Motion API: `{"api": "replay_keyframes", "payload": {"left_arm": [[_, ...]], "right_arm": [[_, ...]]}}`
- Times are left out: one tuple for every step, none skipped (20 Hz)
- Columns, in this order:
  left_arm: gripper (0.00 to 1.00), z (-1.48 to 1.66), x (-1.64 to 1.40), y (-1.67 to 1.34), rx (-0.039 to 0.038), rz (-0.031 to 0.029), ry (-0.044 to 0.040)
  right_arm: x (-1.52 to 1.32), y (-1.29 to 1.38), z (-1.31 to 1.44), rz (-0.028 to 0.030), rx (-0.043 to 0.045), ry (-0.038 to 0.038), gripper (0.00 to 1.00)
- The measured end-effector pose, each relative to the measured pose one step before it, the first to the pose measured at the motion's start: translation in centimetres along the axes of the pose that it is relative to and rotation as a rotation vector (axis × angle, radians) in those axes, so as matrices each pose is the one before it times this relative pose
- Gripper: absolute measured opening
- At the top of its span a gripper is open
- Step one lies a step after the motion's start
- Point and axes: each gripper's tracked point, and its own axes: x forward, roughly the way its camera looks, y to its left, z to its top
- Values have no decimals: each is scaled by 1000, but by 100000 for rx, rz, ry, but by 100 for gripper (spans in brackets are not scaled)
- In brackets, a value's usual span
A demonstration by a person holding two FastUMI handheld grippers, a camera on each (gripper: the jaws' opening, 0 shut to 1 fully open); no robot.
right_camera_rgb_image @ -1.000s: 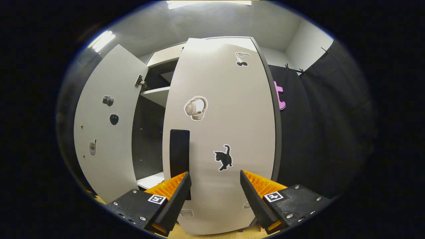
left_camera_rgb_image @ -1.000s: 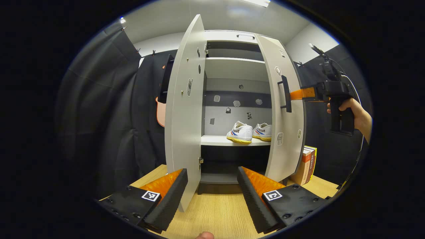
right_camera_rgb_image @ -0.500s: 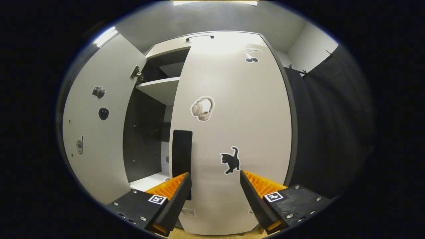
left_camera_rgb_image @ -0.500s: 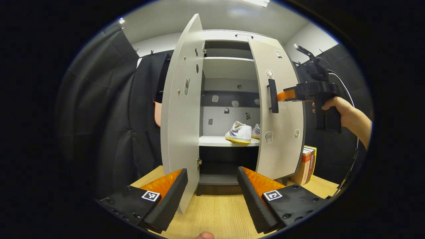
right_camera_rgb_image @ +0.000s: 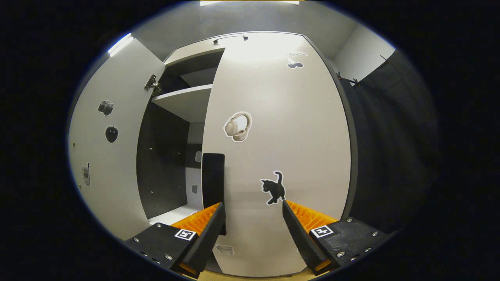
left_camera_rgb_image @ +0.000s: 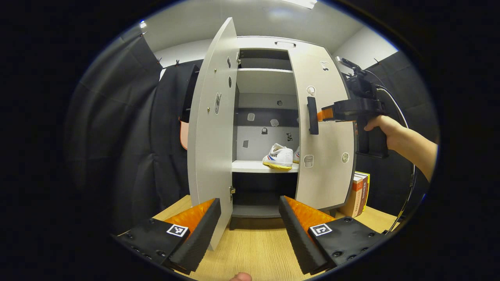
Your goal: Grab one shoe with the right hand and put it into the shoe cabinet, grab the other shoe with the left hand and put it into the shoe cabinet; then close the right door with the right hand and the left door with the left hand.
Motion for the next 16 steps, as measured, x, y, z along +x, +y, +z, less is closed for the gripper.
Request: {"api": "replay_keyframes", "payload": {"left_arm": [[97,-63,-6,-41,-70,-223,214],[95,48,-39,-45,-17,-168,64],[95,92,-12,-71,144,-203,-218],[97,66,-3,-50,168,-176,-164],[97,49,-19,-93,116,-179,-155],[95,79,-2,-140,24,-317,-231],[95,70,-12,-132,-55,-261,-118],[97,37,-28,-180,-191,-346,-112],[97,184,-32,-117,-302,-416,-305],[95,42,95,-170,-394,-538,-187],[97,108,-41,-174,-334,-517,-85],[97,65,19,-154,-147,-443,-30],[97,89,27,-152,46,-387,-152],[97,9,82,-119,189,-390,38],[97,82,0,-180,192,-379,-150],[97,30,32,-123,23,-300,-155]], "right_arm": [[-184,-241,35,-93,264,472,91],[-264,-295,172,-295,248,-201,91],[-637,-402,453,-578,481,-1040,92],[-776,-388,523,-168,263,-1270,92],[-1098,-287,433,-328,-142,-1229,93],[-1079,-257,463,-287,-148,-1199,93],[-1191,-381,480,-528,-144,-1336,93],[-1157,-333,365,-725,-152,-1093,93],[-1134,-218,280,-306,-183,-875,93],[-1211,-161,74,-121,-321,-611,93],[-1324,-275,-56,-494,-436,-313,93],[-1346,-224,-230,-657,-553,-346,93],[-1252,-227,-229,-840,-576,-367,93],[-1214,-140,-457,-577,-589,119,93],[-1171,-99,-574,-636,-643,430,93],[-1192,-143,-813,-597,-732,603,93]]}}
